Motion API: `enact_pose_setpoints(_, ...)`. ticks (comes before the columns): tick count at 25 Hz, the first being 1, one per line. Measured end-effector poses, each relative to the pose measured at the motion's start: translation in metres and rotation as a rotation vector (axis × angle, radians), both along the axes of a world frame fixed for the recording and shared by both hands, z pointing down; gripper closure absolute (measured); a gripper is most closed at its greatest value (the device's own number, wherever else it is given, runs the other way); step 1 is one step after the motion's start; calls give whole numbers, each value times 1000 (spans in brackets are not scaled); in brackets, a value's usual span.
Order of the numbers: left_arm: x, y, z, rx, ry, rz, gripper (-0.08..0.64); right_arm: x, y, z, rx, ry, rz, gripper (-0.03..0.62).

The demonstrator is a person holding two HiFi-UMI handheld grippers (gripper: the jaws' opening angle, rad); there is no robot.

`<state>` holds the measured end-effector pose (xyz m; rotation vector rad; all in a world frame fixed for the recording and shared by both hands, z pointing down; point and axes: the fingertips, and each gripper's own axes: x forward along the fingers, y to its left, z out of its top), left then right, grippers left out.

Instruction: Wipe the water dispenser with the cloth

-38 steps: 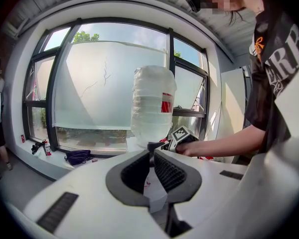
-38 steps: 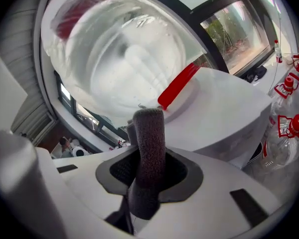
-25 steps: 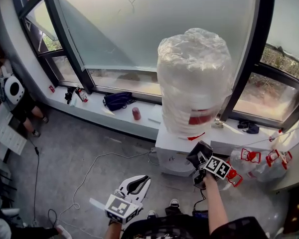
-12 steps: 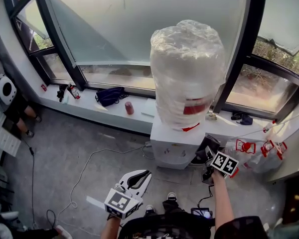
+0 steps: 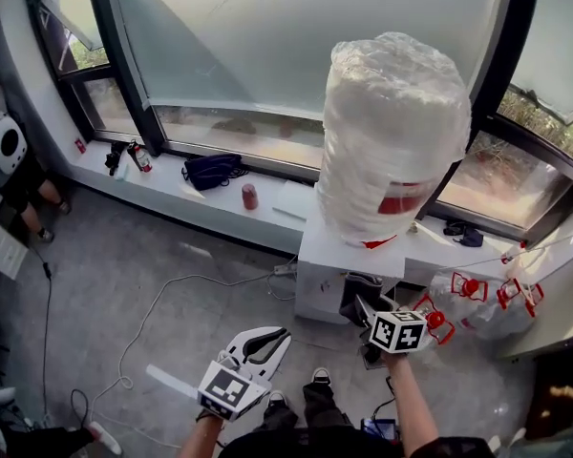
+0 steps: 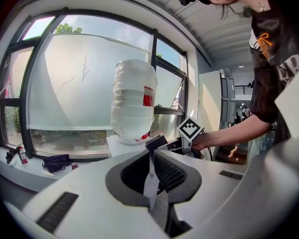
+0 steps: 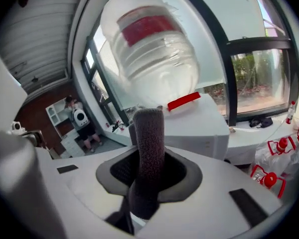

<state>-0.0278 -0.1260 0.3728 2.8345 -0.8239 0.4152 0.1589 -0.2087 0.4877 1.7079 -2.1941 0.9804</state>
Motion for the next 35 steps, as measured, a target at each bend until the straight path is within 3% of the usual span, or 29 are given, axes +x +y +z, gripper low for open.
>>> enact_pose_setpoints(8,-35,0,46,19,9,-10,517,-89,-26,38,43,160,-134,482)
enact_pose_setpoints(17,-61,-3,105,12,22,-2,518,-119,-75,82,96,210,-64,483)
enact_pose_setpoints(25,-62,-1,128,-38,31,22,517,-97,-87,98,84,268,-39,482)
enact_pose_setpoints(35,-31,11,136,-62,33,97,517,-1,-51,109,19,369,41,482)
